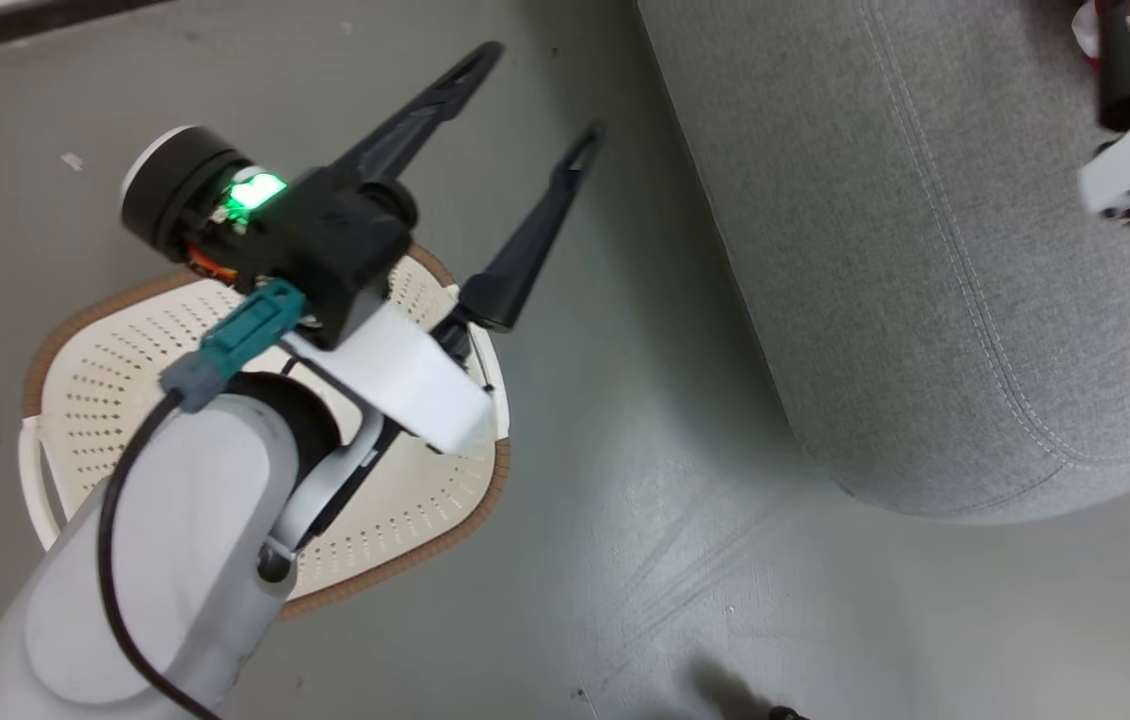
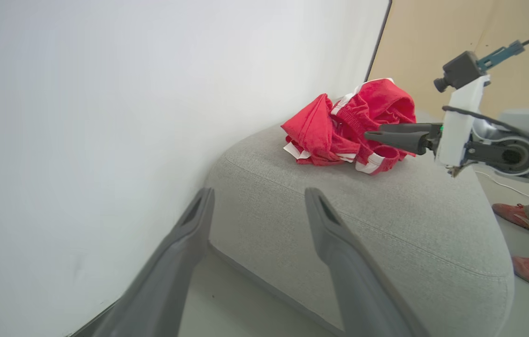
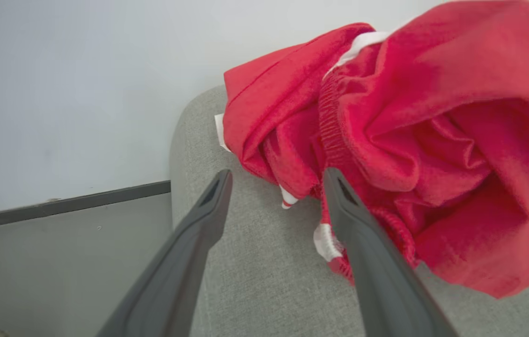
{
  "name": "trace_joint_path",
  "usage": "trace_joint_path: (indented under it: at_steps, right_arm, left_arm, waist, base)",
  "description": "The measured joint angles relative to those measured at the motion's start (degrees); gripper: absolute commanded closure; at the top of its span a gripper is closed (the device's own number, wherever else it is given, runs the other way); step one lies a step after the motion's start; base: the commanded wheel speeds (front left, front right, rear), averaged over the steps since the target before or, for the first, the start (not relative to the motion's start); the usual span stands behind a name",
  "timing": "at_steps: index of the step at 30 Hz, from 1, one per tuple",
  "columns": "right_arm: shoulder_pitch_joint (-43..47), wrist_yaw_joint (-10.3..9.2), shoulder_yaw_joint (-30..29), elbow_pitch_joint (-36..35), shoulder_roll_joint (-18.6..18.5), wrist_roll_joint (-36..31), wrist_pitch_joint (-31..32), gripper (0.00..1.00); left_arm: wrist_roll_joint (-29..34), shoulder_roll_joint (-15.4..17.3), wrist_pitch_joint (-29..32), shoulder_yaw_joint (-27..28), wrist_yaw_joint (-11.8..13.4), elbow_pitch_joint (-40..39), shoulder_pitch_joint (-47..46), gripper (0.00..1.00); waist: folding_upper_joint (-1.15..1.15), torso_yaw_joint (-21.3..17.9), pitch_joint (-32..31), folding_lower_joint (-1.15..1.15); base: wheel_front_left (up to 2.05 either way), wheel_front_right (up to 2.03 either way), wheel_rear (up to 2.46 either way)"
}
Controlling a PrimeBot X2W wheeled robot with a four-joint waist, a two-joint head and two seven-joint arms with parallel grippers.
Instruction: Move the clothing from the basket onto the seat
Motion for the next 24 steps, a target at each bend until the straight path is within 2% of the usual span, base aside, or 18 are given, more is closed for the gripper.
trace_joint_path:
  at_steps: [7,15,24]
  right_arm:
    - [3.2,0.00,6.5,-4.5,3.9,-0.3,-2.9,0.00]
    - [5.1,0.00,13.8,-7.4,4.3,-0.5,-5.7,0.00]
    - [8.7,0.00,18.1,-9.4,3.7,-0.6,-7.6,0.00]
  left_arm:
    - [-0.7,0.1,-3.9,3.9,3.2,0.8,4.7,0.00]
    - [-0.9,0.8,-8.1,8.1,6.8,1.9,10.1,0.00]
    - [-3.9,-0.5,-13.5,12.7,9.8,3.2,17.6,0.00]
  waist:
    - [0.00,1.9,-3.1,0.00]
    - [0.00,4.8,-6.2,0.00]
    - [0.00,8.7,-10.0,0.00]
  base:
    - [0.00,0.00,0.00]
    - [0.00,0.00,0.00]
    - [0.00,0.00,0.00]
